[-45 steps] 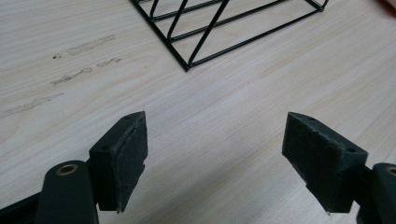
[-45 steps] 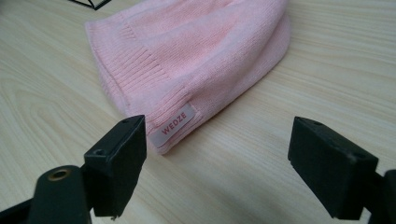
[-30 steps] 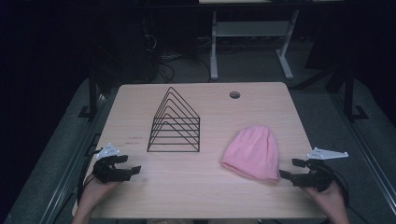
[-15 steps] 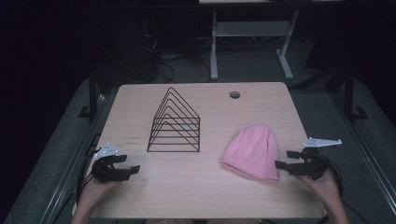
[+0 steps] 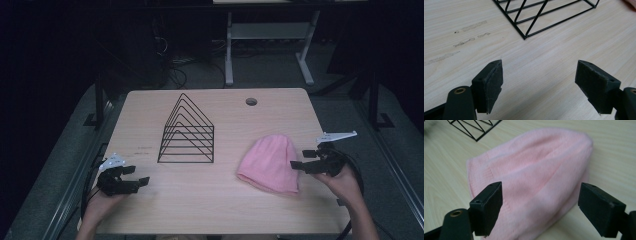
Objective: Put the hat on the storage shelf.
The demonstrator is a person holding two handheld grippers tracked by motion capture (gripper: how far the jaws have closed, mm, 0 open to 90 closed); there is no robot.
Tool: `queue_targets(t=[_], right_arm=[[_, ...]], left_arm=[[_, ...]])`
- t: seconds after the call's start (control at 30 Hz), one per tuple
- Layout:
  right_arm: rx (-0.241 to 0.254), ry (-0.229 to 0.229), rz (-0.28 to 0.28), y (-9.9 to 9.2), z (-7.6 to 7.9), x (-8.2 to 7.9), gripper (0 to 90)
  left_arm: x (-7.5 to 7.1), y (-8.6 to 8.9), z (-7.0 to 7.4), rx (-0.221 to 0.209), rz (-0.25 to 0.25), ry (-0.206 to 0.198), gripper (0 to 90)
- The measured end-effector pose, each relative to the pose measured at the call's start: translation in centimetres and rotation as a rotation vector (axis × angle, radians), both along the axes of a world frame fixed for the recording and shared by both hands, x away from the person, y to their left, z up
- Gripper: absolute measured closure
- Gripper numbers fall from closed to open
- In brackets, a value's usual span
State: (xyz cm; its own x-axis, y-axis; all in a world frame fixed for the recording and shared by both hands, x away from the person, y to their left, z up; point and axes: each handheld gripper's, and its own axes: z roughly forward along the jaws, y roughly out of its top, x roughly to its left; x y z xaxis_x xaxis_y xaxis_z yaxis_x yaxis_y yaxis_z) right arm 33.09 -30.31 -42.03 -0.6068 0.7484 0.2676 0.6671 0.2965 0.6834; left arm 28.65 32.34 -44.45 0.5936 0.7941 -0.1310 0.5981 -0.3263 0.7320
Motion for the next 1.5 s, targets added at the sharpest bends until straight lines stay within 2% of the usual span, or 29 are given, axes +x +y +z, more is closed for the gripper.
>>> queue_targets(t=[0.03,0.13,0.27,0.3,0.33,0.37,0.47,0.53,0.67,0.7,0.83,0.93,1.07,1.17,1.27,1.3,1.43,1.5], right_arm=[[-0.007,0.014,-0.001,0.3,0.3,0.7,19.3],[-0.016,0.029,0.001,0.6,0.6,1.3,19.3],[-0.035,0.042,0.012,1.1,1.1,2.8,19.4],[-0.038,0.042,0.015,1.2,1.2,3.6,19.7],[-0.038,0.042,0.015,1.2,1.2,3.6,19.7],[-0.047,0.048,0.012,1.2,1.3,4.3,19.6],[-0.038,0.06,0.004,1.2,1.2,5.0,19.8],[-0.046,0.075,0.004,1.2,0.9,5.6,19.8],[-0.049,0.101,-0.007,1.3,0.3,6.9,20.1],[-0.053,0.1,-0.009,1.3,0.2,7.2,20.1],[-0.059,0.125,-0.014,1.5,0.0,8.6,20.8],[-0.059,0.134,-0.022,1.5,-0.1,9.2,21.9],[-0.062,0.169,-0.033,1.6,-0.5,10.2,25.1],[-0.071,0.178,-0.03,1.8,-0.8,10.9,31.5],[-0.065,0.189,-0.035,1.9,-1.1,11.2,35.4],[-0.076,0.209,-0.04,1.9,-1.5,11.4,37.6],[-0.077,0.243,-0.047,1.9,-2.4,11.6,40.6],[-0.081,0.244,-0.042,2.0,-2.5,11.7,41.7]], left_arm=[[0.0,0.0,0.0,0.002,-0.001,0.0,22.2],[0.0,-0.1,0.1,-0.008,-0.002,-0.006,22.2],[0.0,-0.1,0.2,-0.004,-0.006,-0.007,22.2],[0.0,-0.1,0.2,-0.002,-0.008,-0.009,22.2],[-0.1,-0.2,0.2,-0.004,-0.007,-0.009,22.2],[-0.1,-0.2,0.2,0.001,-0.012,-0.01,22.2],[0.0,-0.4,0.2,0.005,-0.013,-0.018,22.2],[0.0,-0.5,0.3,-0.008,-0.013,-0.023,22.2],[0.0,-0.3,0.3,0.004,-0.017,-0.015,22.2],[0.0,-0.3,0.2,-0.009,-0.007,-0.017,22.2],[0.0,-0.1,0.2,-0.015,0.001,-0.017,22.2],[0.1,-0.1,0.2,-0.021,0.001,-0.018,22.2],[0.1,-0.2,0.2,-0.026,-0.001,-0.017,22.2],[0.0,-0.2,0.2,-0.03,-0.001,-0.018,22.2],[0.0,0.0,0.3,-0.032,0.003,-0.02,22.2],[0.0,0.1,0.3,-0.038,0.007,-0.02,22.2],[0.0,0.1,0.2,-0.038,0.007,-0.019,22.2],[0.1,0.1,0.2,-0.029,0.0,-0.017,22.2]])
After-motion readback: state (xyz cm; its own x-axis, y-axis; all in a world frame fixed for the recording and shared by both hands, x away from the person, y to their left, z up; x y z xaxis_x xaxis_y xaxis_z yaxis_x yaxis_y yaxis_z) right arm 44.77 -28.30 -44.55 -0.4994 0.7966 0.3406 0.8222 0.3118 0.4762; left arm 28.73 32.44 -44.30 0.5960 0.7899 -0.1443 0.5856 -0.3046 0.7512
